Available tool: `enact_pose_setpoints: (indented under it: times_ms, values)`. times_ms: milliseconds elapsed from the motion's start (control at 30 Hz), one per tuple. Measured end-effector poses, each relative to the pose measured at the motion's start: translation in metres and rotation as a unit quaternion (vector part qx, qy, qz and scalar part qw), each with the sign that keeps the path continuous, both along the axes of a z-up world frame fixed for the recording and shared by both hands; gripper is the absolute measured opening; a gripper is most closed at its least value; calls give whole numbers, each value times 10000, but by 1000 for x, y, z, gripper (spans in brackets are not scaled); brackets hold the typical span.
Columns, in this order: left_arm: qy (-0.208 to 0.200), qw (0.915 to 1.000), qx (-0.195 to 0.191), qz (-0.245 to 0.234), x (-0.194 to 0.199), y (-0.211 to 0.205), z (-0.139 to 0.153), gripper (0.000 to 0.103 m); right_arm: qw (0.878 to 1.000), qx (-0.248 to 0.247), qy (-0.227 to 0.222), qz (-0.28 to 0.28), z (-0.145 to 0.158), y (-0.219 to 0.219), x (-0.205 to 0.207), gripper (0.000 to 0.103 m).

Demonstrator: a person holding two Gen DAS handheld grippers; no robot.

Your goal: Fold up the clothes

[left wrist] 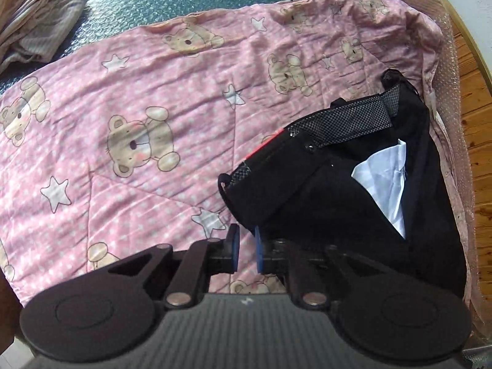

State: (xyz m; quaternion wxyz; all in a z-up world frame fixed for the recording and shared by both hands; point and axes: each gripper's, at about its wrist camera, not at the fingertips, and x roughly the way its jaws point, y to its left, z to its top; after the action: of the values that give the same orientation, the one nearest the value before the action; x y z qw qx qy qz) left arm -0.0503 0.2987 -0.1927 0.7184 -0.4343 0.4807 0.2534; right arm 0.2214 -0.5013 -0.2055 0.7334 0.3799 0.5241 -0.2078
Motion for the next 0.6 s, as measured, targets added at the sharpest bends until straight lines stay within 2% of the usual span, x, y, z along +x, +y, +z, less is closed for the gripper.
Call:
enact_pose_setpoints:
  times_ms: [67, 167, 200, 333, 433, 467, 500, 533, 567, 600]
  values:
    - [27, 10000, -19, -25, 5, -2, -4, 11, 9993, -88, -355, 38, 13, 1, -5, 0]
    - [-31, 10000, 46, -23, 0, 0, 0, 11, 9846, -212, -1714, 255, 85, 4, -49, 0]
    - [-39, 10000, 49, 7, -4, 1, 1, 12, 9782, -384, -2008, 363, 109, 6, -75, 0]
    - [90, 10000, 2, 39, -13, -1, -10, 15, 9839, -820, -1524, 450, 108, 1, -167, 0]
    - [229, 9997, 8, -44, -9, -9, -20, 15, 9978, -601, -276, 35, 22, -28, -210, 0]
    - [253, 9996, 73, -88, -7, -12, -20, 16, 9979, -536, -346, -90, 19, -31, -218, 0]
    - [228, 9996, 119, -112, -5, -14, -19, 21, 9978, -472, -416, -216, 15, -35, -226, 0]
    - [132, 9998, 138, -109, -3, -15, -15, 32, 9974, -407, -487, -342, 12, -38, -234, 0]
    - [61, 9998, 184, -76, -1, -17, -12, 37, 9968, -342, -557, -467, 8, -41, -242, 2]
    - [5, 9996, 284, -12, 0, -17, -8, 45, 9959, -277, -626, -593, 5, -45, -250, 11]
